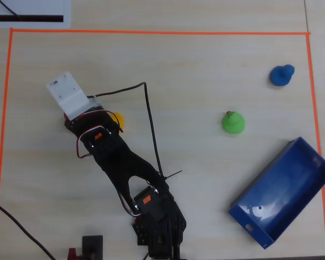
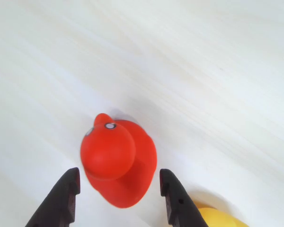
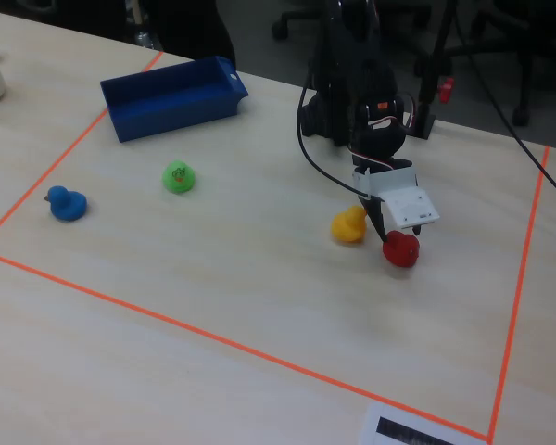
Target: Grasp red duck and put it into box.
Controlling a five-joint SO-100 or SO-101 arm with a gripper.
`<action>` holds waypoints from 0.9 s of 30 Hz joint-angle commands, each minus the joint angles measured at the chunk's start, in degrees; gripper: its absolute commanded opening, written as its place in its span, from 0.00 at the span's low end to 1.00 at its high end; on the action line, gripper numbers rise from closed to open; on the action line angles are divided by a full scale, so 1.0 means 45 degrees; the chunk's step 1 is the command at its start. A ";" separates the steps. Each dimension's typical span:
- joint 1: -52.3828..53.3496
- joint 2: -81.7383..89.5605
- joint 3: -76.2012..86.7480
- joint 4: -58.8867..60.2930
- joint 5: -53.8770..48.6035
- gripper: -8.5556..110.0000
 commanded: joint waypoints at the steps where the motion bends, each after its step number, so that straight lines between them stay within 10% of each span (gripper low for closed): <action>1: 0.0000 -0.0117 -0.0840 -0.0352 0.0098 0.26; 27: -0.0195 -0.2070 -0.3027 0.0781 0.0781 0.23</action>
